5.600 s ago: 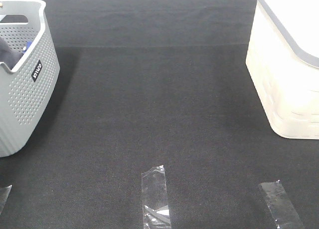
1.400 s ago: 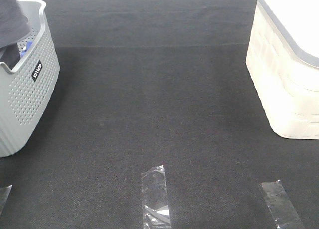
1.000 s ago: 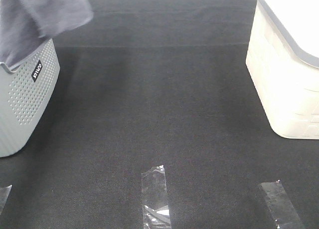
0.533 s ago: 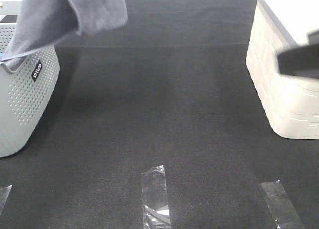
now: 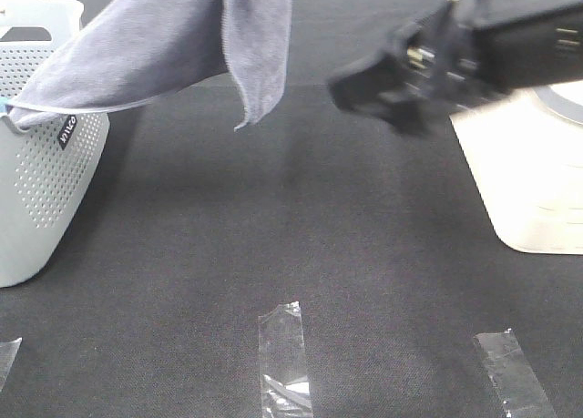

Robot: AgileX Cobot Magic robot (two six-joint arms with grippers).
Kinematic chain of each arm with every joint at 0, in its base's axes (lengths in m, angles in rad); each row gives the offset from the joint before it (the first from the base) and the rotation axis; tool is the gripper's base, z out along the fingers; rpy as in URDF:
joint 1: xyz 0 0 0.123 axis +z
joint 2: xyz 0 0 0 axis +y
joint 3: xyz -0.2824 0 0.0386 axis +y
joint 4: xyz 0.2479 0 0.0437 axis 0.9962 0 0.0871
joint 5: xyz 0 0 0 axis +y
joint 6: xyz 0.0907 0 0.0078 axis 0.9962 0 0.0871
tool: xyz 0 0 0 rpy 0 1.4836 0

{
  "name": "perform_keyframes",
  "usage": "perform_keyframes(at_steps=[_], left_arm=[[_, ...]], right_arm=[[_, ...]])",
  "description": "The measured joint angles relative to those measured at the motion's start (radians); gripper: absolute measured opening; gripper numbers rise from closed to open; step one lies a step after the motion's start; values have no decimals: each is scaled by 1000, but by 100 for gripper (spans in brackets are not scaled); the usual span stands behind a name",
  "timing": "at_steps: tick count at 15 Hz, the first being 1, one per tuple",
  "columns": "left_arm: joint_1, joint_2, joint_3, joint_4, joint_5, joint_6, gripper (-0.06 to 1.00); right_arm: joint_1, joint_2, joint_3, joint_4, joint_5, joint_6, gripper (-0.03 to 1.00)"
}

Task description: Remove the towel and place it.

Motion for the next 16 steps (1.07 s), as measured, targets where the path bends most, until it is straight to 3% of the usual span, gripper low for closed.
perform_keyframes(at_steps=[6,16], left_arm=[[-24,0,0,0,-28,0,0],[-24,0,0,0,-28,0,0]], right_arm=[[154,193,0,28,-336,19,67],[170,424,-54,36,-477,147,74]])
